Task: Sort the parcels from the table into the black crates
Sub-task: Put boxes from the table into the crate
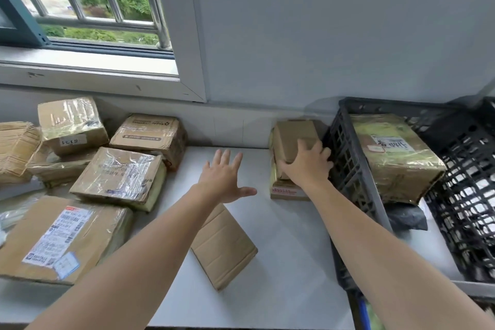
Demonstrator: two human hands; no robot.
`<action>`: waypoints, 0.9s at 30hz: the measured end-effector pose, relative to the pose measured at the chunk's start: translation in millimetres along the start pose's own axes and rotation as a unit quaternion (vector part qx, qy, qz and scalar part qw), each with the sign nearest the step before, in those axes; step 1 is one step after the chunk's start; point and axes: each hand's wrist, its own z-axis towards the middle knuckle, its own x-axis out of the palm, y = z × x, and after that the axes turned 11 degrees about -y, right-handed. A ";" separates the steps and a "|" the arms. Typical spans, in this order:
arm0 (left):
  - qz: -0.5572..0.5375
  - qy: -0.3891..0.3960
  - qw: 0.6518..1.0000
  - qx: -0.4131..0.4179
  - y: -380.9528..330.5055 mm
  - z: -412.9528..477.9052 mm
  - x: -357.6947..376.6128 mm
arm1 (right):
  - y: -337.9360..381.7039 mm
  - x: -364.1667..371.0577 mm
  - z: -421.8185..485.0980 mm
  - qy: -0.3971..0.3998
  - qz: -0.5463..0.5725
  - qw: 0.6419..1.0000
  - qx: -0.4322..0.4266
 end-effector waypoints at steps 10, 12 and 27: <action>-0.053 -0.030 0.997 0.052 24.6 21.1 -8.5 | 27.2 -7.2 -17.1 0.001 0.041 0.995 -0.091; -0.062 -0.036 0.996 0.061 31.6 22.6 -9.1 | 35.3 -7.4 -21.2 0.009 0.049 0.993 -0.110; -0.004 0.027 0.996 0.084 57.5 28.1 26.1 | 75.8 75.2 -42.2 0.151 -0.004 0.977 -0.153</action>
